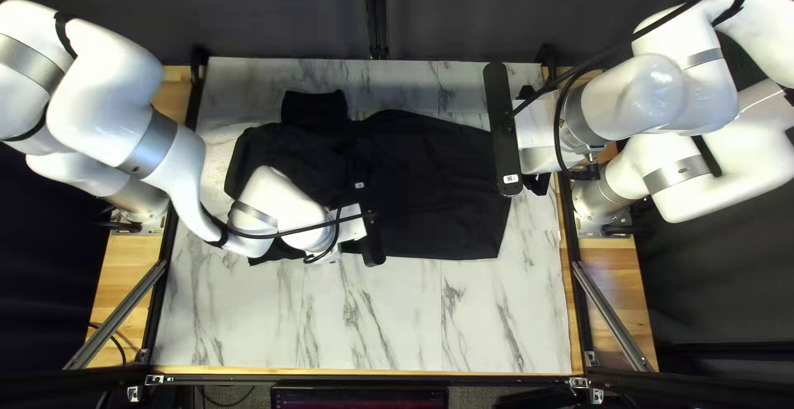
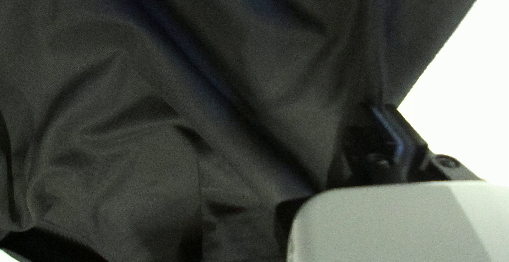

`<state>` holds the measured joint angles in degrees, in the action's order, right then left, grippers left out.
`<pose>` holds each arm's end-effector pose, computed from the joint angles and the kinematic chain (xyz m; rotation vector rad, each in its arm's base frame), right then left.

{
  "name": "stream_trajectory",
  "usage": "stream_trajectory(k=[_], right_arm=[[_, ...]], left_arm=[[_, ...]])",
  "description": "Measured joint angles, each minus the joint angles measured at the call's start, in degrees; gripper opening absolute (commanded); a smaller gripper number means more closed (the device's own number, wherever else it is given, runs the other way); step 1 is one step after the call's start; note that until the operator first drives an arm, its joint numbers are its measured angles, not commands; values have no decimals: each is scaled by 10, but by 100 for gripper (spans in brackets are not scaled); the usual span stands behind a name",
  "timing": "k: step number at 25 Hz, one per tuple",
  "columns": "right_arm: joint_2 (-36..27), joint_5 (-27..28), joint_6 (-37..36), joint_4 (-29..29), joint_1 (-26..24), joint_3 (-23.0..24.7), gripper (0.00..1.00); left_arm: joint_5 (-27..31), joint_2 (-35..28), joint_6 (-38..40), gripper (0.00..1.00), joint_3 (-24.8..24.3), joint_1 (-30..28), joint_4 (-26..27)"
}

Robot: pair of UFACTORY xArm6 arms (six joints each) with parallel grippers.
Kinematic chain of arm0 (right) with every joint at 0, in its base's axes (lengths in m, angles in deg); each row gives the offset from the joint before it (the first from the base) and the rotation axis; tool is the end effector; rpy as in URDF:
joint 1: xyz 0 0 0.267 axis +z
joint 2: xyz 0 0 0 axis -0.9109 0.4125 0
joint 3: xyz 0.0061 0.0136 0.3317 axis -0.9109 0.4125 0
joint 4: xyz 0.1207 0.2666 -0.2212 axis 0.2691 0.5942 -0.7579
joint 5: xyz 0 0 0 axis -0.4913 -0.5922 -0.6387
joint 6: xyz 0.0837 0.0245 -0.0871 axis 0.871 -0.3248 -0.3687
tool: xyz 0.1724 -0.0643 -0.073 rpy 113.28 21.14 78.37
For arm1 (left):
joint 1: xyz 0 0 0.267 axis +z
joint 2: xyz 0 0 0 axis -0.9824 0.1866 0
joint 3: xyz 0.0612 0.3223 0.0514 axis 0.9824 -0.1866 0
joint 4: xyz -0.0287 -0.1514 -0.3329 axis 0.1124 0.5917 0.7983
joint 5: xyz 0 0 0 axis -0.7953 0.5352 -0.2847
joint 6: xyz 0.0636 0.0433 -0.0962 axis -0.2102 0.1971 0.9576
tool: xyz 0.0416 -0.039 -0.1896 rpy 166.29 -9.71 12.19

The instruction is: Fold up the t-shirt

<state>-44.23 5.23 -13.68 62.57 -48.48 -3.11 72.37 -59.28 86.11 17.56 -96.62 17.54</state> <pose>0.2834 0.0113 0.3166 2.8909 0.2326 0.3786 0.4677 -0.1196 0.0540 -2.9927 -0.4197 -0.0535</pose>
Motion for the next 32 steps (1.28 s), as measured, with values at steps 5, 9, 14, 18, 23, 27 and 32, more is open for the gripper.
stream_trajectory(k=[5, 9, 14, 18, 23, 27, 32], right_arm=[[0, 0, 0, 0, 0, 0, 100], [0, 0, 0, 0, 0, 0, 100], [0, 0, 0, 0, 0, 0, 100], [0, 0, 0, 0, 0, 0, 100], [0, 0, 0, 0, 0, 0, 100], [0, 0, 0, 0, 0, 0, 100], [0, 0, 0, 0, 0, 0, 100]], left_arm=[[1, -12, -40, 0, 8, -25, 25], [6, -5, -81, 0, 32, -46, 49], [-12, 4, -130, 100, 40, -61, 82], [-17, 1, -162, 100, 40, -67, 101], [2, -63, -172, 100, 1, -65, 100], [39, -137, -174, 100, -33, -55, 88], [123, -265, -188, 100, -77, -28, 72]])
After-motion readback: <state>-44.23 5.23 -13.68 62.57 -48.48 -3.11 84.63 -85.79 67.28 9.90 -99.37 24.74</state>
